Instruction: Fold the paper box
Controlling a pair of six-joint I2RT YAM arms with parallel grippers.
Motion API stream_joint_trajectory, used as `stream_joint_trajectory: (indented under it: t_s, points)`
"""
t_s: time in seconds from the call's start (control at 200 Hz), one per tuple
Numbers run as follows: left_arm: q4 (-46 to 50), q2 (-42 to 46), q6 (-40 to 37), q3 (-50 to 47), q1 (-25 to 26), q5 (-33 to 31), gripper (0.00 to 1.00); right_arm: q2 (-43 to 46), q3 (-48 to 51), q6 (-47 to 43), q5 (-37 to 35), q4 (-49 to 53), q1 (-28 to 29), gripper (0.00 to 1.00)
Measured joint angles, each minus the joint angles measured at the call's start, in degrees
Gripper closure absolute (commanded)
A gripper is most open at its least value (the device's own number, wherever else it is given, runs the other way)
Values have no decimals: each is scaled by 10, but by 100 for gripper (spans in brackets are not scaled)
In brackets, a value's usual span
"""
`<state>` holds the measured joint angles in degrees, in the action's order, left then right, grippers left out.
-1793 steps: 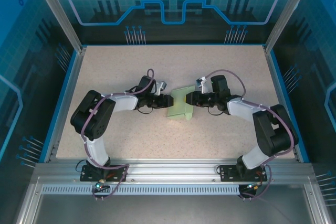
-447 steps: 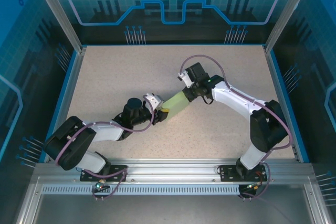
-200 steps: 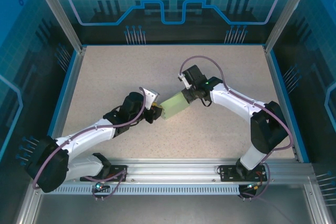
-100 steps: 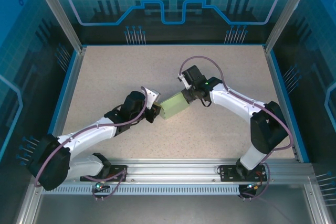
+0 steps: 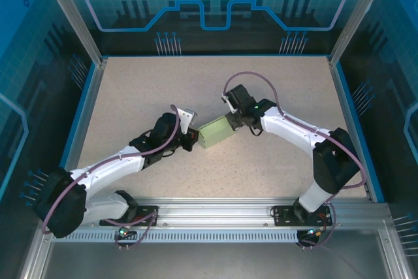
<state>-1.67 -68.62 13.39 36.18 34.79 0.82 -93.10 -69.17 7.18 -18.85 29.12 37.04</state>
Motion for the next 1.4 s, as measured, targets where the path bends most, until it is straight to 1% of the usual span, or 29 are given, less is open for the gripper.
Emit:
stream_joint_trajectory:
  t_s: [0.32,0.53,0.69,1.041,1.211,1.401]
  points:
    - [1,0,134,5,1,-11,100,16,16,17,-3,-2,8,94]
    - [2,0,195,19,2,-17,100,18,21,22,-7,-3,9,94]
    - [0,-2,224,20,2,-18,100,18,23,23,-7,-4,9,94]
    - [-18,-18,283,18,3,-42,100,23,28,25,-10,-7,13,94]
    - [-34,-20,301,9,10,-57,100,23,29,31,-14,-7,17,94]
    - [-39,-30,303,5,21,-78,100,23,29,34,-18,-7,20,94]
